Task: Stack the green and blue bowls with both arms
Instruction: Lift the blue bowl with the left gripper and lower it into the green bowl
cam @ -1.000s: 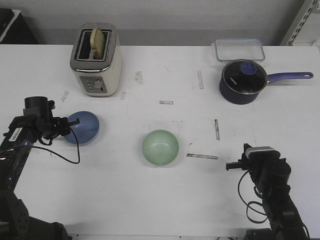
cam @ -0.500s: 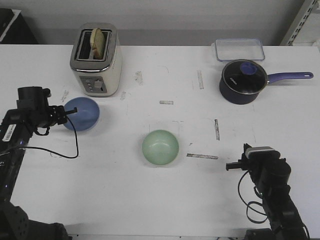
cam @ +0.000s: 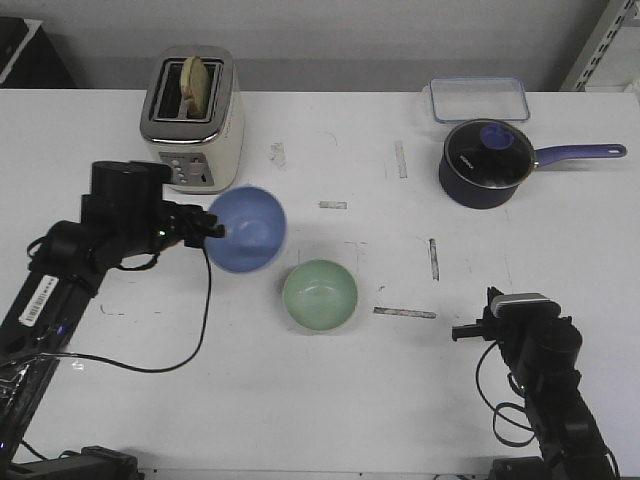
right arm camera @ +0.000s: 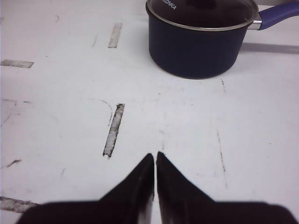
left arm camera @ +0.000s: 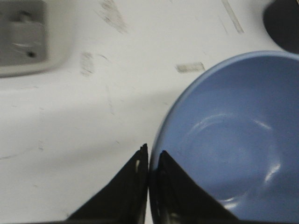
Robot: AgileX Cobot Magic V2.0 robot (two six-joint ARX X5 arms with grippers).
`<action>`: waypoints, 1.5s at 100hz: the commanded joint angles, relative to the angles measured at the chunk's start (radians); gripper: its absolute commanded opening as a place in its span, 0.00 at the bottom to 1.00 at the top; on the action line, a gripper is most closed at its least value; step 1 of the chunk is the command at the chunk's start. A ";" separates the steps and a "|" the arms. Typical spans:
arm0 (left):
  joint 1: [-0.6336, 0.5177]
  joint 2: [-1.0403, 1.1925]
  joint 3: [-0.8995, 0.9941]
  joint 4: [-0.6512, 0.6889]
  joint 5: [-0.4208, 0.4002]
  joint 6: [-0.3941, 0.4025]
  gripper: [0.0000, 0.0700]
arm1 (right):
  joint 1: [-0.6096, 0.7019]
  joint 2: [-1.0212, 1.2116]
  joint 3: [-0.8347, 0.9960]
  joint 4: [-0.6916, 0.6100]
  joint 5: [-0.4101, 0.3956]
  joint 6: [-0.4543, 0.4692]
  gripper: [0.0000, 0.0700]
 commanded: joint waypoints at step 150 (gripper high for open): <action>-0.296 0.331 0.016 0.065 -0.055 0.052 0.83 | 0.001 0.005 0.006 0.009 -0.001 0.006 0.00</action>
